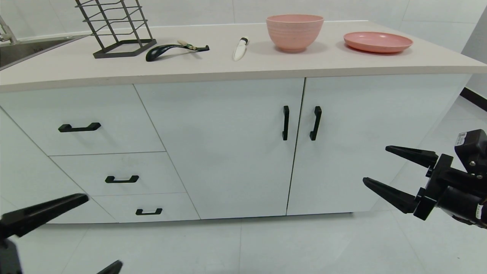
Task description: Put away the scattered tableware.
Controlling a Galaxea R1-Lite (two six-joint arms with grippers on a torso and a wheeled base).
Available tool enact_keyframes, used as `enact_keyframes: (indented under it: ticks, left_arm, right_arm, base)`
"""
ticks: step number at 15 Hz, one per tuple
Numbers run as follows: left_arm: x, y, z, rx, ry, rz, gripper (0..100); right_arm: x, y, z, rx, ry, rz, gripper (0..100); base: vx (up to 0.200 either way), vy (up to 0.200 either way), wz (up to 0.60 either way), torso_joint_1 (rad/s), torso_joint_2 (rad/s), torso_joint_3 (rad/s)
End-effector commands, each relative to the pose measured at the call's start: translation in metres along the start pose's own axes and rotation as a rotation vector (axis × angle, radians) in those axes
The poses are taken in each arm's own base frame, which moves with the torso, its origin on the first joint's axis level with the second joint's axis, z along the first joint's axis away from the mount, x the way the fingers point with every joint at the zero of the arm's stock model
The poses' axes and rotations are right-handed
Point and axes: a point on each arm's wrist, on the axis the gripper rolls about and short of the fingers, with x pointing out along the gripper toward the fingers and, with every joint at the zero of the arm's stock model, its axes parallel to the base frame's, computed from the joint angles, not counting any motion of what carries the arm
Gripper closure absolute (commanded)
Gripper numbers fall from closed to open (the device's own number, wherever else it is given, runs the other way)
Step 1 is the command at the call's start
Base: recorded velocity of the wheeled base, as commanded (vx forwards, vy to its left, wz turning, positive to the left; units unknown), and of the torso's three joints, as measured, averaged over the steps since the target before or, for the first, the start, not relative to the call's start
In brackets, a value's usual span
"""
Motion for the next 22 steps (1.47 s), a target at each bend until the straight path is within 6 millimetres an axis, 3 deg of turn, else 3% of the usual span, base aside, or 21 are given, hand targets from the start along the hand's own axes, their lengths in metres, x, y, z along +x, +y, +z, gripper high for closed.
enact_keyframes:
  ticks: [1,7,10,15,19,22]
  left_arm:
    - [0.076,0.021,-0.017,0.013,0.012,-0.238,0]
    - [0.125,0.021,-0.033,-0.011,0.019,-0.400,0]
    - [0.154,0.010,-0.030,-0.014,-0.004,-0.523,0]
    - [0.210,-0.003,-0.022,0.002,-0.061,-0.646,0]
    - [0.278,-0.015,-0.008,-0.049,-0.121,-0.705,0]
    - [0.306,-0.015,-0.006,-0.042,-0.142,-0.707,0]
  right_arm:
    - [0.000,0.002,0.004,-0.010,-0.019,0.004,0]
    - [0.013,0.009,0.003,-0.024,-0.050,0.074,0]
    - [0.020,0.009,-0.001,-0.018,-0.043,0.089,0]
    - [0.029,0.009,-0.005,-0.018,-0.049,0.130,0]
    - [0.051,0.001,-0.005,-0.069,-0.102,0.226,0]
    - [0.062,-0.003,-0.011,-0.065,-0.095,0.233,0]
  base:
    - [0.000,0.000,0.00,0.000,0.00,0.000]
    - [0.000,0.000,0.00,0.000,0.00,0.000]
    - [0.000,0.000,0.00,0.000,0.00,0.000]
    - [0.000,0.000,0.00,0.000,0.00,0.000]
    - [0.000,0.000,0.00,0.000,0.00,0.000]
    - [0.000,0.000,0.00,0.000,0.00,0.000]
